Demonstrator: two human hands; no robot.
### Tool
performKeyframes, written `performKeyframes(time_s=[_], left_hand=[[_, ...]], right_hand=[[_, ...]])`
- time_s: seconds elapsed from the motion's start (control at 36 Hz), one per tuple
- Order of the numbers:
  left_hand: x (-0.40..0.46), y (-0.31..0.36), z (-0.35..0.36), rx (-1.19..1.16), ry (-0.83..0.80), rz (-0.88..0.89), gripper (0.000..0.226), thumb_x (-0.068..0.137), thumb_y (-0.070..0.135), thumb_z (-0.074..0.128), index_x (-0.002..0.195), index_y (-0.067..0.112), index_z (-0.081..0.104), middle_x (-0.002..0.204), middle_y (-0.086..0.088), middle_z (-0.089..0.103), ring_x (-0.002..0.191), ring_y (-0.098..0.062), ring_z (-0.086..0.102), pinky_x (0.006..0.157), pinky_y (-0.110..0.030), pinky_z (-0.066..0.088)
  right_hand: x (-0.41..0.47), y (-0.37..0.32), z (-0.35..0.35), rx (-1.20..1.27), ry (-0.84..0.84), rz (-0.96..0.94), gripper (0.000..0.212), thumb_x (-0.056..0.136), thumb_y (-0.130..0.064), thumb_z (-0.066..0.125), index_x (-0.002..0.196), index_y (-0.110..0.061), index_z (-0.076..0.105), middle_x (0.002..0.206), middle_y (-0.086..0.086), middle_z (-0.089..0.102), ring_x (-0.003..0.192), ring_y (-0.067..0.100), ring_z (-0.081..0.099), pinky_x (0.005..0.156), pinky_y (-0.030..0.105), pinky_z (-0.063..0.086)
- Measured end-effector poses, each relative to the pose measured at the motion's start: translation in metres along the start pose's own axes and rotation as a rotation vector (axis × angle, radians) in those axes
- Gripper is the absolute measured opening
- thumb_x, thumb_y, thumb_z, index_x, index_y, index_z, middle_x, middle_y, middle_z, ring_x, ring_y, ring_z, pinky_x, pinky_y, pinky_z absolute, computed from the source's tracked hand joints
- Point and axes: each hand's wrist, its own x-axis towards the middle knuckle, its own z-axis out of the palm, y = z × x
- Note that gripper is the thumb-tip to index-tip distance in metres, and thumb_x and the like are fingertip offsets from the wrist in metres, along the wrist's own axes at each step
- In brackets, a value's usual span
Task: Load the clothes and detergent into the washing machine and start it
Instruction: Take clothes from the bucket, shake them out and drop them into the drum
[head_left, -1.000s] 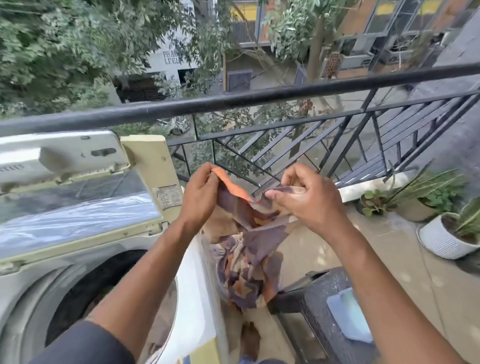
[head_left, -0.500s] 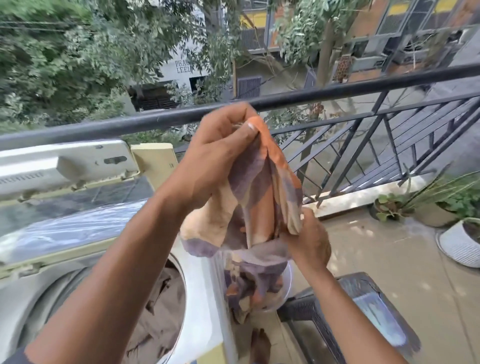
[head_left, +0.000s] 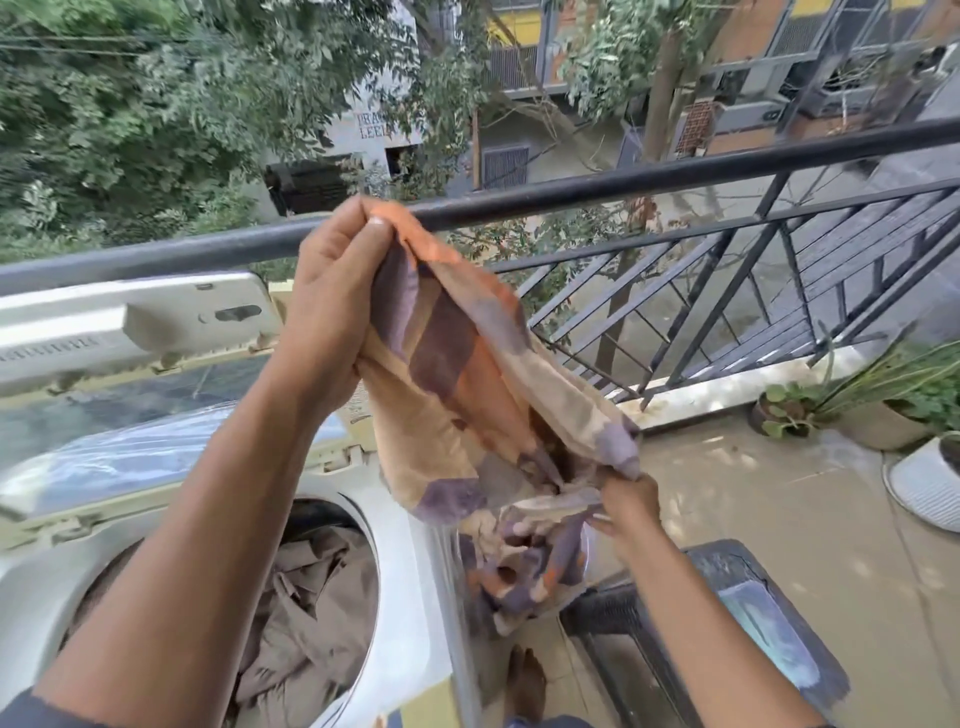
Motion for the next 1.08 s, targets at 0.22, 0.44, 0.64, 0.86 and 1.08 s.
performKeyframes(time_s=[0.22,0.44,0.64,0.86,1.08], left_hand=[[-0.023,-0.05,-0.031,0.391,0.078,-0.123,0.023,0.105,0.031,0.058,0.083,0.026,0.059,0.067,0.012,0.061,0.06,-0.007,0.052,0.059,-0.027,0.044],[-0.034,-0.041,-0.008,0.414,-0.243,-0.21,0.067,0.071,0.073,0.076,0.129,0.047,0.053,0.128,0.012,0.067,0.115,-0.003,0.069,0.097,-0.042,0.059],[-0.034,-0.037,0.027,0.849,-0.606,-0.1,0.084,0.07,0.074,0.082,0.137,0.041,0.047,0.121,0.012,0.073,0.11,-0.017,0.071,0.098,-0.041,0.056],[-0.013,-0.058,0.013,1.344,-0.474,-0.112,0.01,0.084,0.021,0.064,0.08,0.018,0.056,0.098,-0.016,0.072,0.1,-0.039,0.069,0.071,-0.037,0.048],[-0.002,-0.061,0.023,0.853,0.037,-0.226,0.022,0.083,0.028,0.045,0.092,0.018,0.063,0.096,-0.012,0.072,0.099,-0.037,0.063,0.083,-0.046,0.054]], right_hand=[[-0.034,-0.09,-0.055,-0.594,0.024,-0.45,0.047,0.068,-0.037,0.047,0.097,-0.008,0.071,0.094,0.02,0.073,0.091,0.038,0.069,0.079,0.045,0.056],[-0.087,-0.152,-0.046,-0.399,-0.13,-0.67,0.034,0.094,-0.039,0.052,0.085,-0.012,0.072,0.072,0.0,0.071,0.067,0.02,0.065,0.065,0.037,0.049],[-0.13,-0.191,-0.025,-0.318,-0.461,-0.916,0.011,0.084,-0.017,0.065,0.079,-0.015,0.075,0.073,-0.001,0.069,0.068,0.01,0.061,0.06,0.027,0.045],[-0.119,-0.188,-0.034,-0.508,-0.24,-0.887,0.034,0.07,-0.032,0.064,0.103,-0.031,0.062,0.089,-0.005,0.071,0.071,0.015,0.065,0.064,0.031,0.048],[-0.112,-0.143,-0.035,-0.556,-0.42,-0.669,0.066,0.068,-0.05,0.078,0.126,-0.048,0.045,0.119,-0.011,0.068,0.103,0.015,0.071,0.093,0.052,0.059]])
